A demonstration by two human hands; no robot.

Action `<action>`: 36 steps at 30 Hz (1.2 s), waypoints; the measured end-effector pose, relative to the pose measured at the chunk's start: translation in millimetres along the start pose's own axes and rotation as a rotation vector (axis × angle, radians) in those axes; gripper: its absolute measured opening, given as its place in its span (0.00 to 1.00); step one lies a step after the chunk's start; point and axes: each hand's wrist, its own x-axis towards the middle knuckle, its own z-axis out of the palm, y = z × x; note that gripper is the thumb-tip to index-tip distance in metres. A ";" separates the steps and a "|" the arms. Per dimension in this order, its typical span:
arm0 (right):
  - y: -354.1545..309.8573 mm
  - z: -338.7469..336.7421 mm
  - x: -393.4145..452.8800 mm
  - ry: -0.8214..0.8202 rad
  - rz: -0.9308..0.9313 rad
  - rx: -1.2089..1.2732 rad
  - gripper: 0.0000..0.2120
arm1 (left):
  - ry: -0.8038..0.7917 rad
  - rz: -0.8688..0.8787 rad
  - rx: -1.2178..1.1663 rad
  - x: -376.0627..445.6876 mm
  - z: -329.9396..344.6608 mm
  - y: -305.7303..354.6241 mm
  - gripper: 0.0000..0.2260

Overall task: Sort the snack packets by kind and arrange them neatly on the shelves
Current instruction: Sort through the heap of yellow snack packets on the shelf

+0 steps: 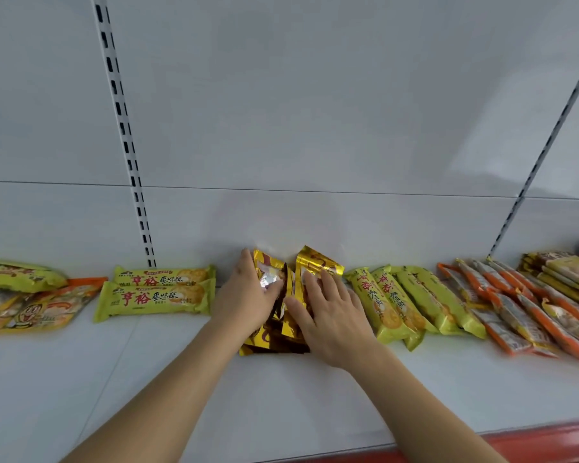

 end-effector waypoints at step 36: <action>-186.8 45.7 29.9 0.027 -0.316 -0.314 0.25 | 0.095 0.122 0.254 -61.6 -127.2 -158.8 0.16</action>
